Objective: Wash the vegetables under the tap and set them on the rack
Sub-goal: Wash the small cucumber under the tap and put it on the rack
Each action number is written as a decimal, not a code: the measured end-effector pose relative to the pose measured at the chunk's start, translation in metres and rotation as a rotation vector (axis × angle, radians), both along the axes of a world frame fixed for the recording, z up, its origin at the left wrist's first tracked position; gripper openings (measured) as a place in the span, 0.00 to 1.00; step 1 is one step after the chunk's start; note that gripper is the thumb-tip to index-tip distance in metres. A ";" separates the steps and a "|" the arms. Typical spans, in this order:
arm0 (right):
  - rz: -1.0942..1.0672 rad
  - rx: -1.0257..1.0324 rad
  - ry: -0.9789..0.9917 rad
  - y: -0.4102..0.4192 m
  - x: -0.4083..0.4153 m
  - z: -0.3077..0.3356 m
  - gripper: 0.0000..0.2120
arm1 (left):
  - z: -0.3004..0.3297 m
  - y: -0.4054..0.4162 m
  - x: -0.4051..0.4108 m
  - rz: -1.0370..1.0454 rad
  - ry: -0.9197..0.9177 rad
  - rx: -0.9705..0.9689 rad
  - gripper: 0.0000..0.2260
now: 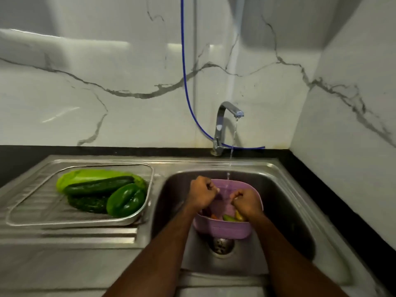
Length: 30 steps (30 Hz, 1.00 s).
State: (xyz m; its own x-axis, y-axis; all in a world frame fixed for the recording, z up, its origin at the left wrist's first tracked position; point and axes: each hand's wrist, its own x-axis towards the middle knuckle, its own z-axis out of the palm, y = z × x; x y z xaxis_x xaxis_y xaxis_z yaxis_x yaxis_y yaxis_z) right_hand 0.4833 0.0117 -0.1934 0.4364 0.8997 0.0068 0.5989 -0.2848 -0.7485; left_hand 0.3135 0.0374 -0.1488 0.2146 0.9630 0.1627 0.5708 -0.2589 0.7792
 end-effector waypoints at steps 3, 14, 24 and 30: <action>0.095 -0.138 -0.059 0.008 0.005 -0.017 0.08 | -0.018 0.014 0.012 0.069 -0.023 -0.061 0.06; 0.449 -0.471 -0.386 0.029 -0.009 -0.025 0.13 | -0.055 0.045 0.024 0.112 -0.078 -0.180 0.04; 0.321 -0.434 -0.412 0.031 -0.010 -0.022 0.12 | -0.058 0.045 0.025 0.095 -0.166 -0.253 0.04; 0.042 -0.046 0.237 0.046 0.003 -0.014 0.16 | -0.059 0.045 0.027 0.054 -0.176 -0.275 0.02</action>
